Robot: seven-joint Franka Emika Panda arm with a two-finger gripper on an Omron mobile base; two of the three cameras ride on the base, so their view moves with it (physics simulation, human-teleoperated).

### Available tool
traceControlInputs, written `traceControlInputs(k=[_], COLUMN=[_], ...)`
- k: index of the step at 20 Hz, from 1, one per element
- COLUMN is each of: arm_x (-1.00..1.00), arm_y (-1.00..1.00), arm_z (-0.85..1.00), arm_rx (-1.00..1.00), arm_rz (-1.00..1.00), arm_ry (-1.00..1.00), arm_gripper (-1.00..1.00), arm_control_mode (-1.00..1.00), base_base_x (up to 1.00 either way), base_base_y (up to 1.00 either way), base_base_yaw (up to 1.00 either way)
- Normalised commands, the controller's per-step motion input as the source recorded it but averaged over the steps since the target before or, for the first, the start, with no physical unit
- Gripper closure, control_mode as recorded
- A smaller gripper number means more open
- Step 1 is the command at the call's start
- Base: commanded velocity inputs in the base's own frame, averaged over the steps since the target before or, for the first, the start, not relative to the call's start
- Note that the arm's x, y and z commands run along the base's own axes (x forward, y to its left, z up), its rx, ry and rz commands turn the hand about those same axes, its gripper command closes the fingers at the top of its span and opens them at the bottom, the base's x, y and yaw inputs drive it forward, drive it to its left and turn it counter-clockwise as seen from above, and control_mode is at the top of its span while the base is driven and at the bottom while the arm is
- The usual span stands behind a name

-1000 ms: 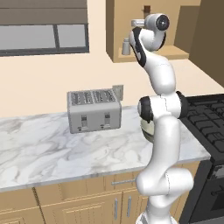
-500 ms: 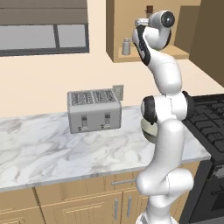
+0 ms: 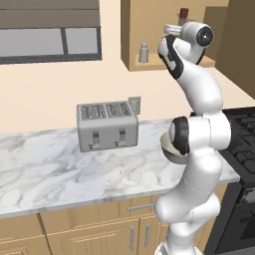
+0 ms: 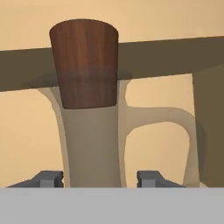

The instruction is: Retrieve the bottle and the shaker from the cabinet and place them next to the mixing bowl on the counter. Then add garlic from the fridge to the mixing bowl.

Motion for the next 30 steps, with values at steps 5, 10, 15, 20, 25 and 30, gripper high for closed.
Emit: traceControlInputs(k=[5, 10, 15, 20, 25, 30], arm_x=[-0.64, -0.68, -0.88, -0.91, -0.64, -0.81], arm_y=[-0.04, 0.05, 0.41, 0.77, 0.44, 0.07], arm_z=[0.31, 0.46, -0.02, -0.07, 0.0, -0.11], arm_rx=[0.02, 0.02, 0.02, 0.0, 0.02, 0.09], arm_rz=[-0.02, -0.11, -0.17, -0.14, -0.11, -0.09], arm_ry=[-0.05, 0.01, 0.07, 0.21, 0.28, 0.07], arm_gripper=[1.0, 1.0, 1.0, 1.0, 1.0, 1.0], arm_control_mode=[-1.0, -1.0, -1.0, -1.0, -1.0, -1.0], base_base_x=[0.0, 0.0, 0.0, 0.0, 0.0, 0.0], base_base_y=[0.0, 0.0, 0.0, 0.0, 0.0, 0.0], base_base_yaw=[0.0, 0.0, 0.0, 0.0, 0.0, 0.0])
